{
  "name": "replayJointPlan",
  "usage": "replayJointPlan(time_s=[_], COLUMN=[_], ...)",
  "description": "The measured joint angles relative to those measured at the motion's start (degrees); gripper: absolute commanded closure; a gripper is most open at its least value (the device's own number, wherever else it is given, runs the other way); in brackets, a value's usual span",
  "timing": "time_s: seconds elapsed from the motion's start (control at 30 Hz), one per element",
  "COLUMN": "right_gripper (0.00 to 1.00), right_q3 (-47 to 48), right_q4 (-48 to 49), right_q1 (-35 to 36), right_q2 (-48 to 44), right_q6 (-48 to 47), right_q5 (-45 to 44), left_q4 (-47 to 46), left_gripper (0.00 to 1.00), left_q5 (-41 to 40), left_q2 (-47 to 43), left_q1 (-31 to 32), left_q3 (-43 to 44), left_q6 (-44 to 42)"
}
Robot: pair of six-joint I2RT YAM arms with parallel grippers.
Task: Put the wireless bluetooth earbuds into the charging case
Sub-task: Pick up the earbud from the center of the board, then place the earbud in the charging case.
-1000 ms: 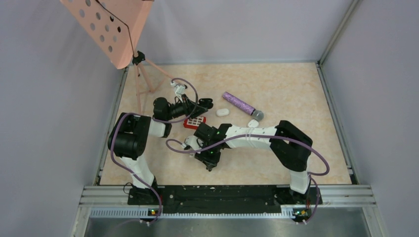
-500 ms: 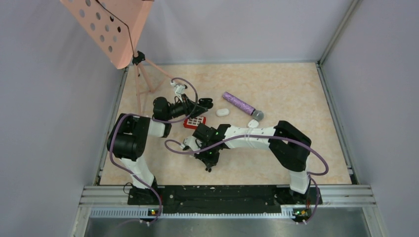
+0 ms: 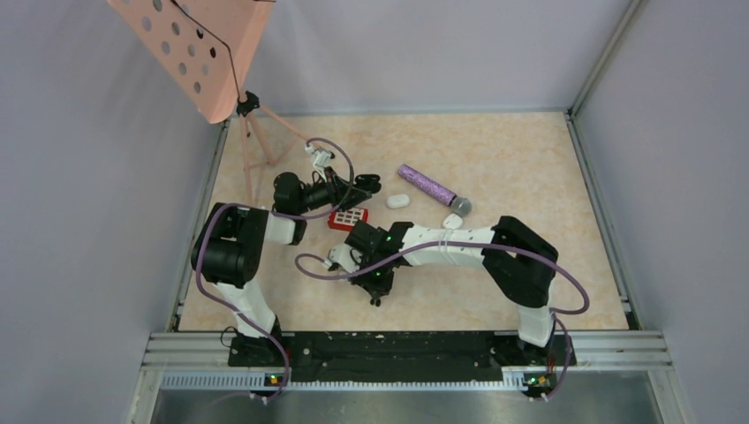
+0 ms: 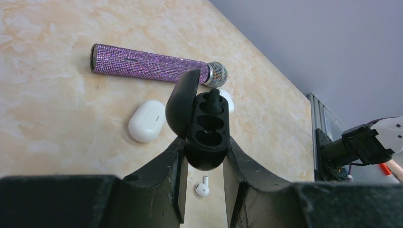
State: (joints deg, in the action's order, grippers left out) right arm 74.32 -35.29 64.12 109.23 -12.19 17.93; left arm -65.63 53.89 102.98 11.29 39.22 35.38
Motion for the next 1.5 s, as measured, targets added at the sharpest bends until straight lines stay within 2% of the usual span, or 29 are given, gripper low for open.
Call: replayJointPlan(time_s=[0.13, 0.3, 0.5, 0.8, 1.07, 1.27, 1.5], right_gripper=[1.0, 1.0, 1.0, 1.0, 1.0, 1.0, 1.0], right_q3=[-0.1, -0.8, -0.8, 3.0, 14.8, 15.4, 14.9], right_q4=[-1.4, -3.1, -3.7, -4.5, -4.1, -3.5, -2.4], right_q1=[0.0, 0.0, 0.2, -0.3, -6.2, -7.3, -8.3], right_q2=[-2.4, -9.5, -16.2, -19.1, -19.1, -19.1, -19.1], right_q6=[-3.1, -8.2, -17.2, -30.9, -32.7, -32.7, -31.1], right_q5=[-1.9, -6.6, -13.9, -22.4, -22.9, -24.8, -26.2], left_q4=[0.2, -0.2, 0.2, 0.9, -2.6, -7.1, -7.7], left_gripper=[1.0, 1.0, 1.0, 1.0, 1.0, 1.0, 1.0], left_q5=[0.0, 0.5, 2.4, 7.0, 12.4, 15.6, 17.3], left_q2=[0.0, 0.9, 2.0, 2.1, 2.0, 2.0, 0.0], left_q1=[0.0, 0.1, 1.1, 3.3, 3.5, 3.5, 4.0], left_q3=[0.0, 0.8, 1.1, 1.2, 1.2, 0.9, -0.4], left_q6=[-0.5, -0.6, -2.3, -5.3, -4.1, -1.8, -0.5])
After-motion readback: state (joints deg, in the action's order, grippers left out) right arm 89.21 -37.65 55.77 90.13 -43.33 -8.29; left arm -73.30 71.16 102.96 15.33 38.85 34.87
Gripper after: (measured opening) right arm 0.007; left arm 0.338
